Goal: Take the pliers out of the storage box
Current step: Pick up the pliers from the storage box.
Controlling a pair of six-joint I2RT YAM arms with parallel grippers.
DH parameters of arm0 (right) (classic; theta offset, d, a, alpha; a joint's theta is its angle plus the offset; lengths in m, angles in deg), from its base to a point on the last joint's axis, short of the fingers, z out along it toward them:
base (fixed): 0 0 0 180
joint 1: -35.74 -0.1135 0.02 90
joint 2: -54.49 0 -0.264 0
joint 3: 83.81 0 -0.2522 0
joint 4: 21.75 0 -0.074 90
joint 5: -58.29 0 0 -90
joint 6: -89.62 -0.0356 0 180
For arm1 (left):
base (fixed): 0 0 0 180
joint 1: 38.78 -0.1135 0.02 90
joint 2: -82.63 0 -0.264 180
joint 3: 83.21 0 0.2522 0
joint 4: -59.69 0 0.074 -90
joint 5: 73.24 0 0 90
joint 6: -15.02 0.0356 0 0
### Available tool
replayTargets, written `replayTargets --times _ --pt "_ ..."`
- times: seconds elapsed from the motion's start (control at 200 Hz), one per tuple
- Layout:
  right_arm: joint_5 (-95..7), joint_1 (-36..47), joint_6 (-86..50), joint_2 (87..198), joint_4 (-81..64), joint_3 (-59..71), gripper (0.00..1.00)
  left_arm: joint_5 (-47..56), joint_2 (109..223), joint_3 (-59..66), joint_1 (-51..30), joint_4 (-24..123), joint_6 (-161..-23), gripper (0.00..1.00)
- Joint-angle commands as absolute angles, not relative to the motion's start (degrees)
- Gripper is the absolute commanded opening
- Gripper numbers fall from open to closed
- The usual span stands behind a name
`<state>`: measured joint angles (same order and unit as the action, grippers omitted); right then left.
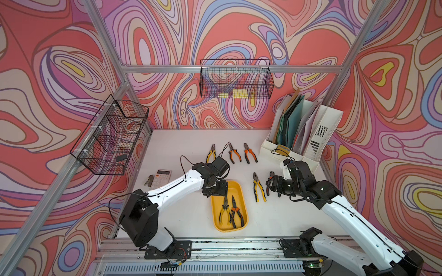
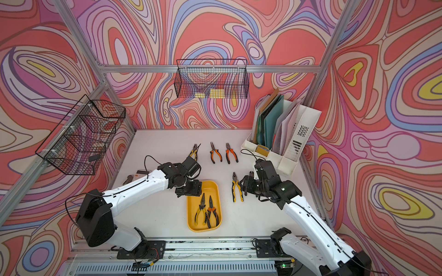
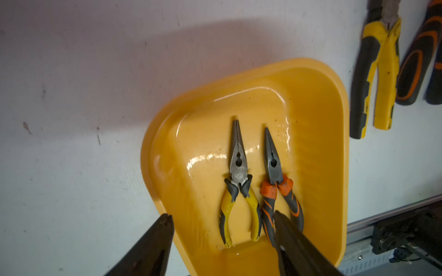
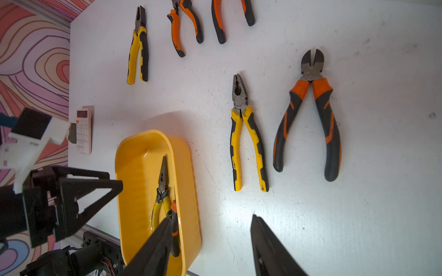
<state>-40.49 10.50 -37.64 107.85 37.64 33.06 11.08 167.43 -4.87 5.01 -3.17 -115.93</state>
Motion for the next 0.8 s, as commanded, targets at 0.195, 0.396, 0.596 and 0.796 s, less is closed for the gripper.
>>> replayTargets --times 0.195,0.396,0.596,0.796 --pt "-40.1 9.96 -40.36 104.47 36.63 34.07 0.55 15.04 165.34 -5.96 16.51 -9.22 -124.67 0.68" --pt "-39.61 9.94 -40.73 103.11 37.77 34.7 0.54 12.15 168.59 -8.67 18.5 -7.51 -128.35 0.69" --pt "-38.76 9.91 -41.46 101.96 37.94 35.48 0.54 12.88 173.08 -6.98 20.05 -7.08 -127.22 0.66" --pt "-38.78 9.94 -41.99 101.83 37.45 36.28 0.53 12.21 177.47 -8.0 20.46 -3.68 -127.26 0.6"
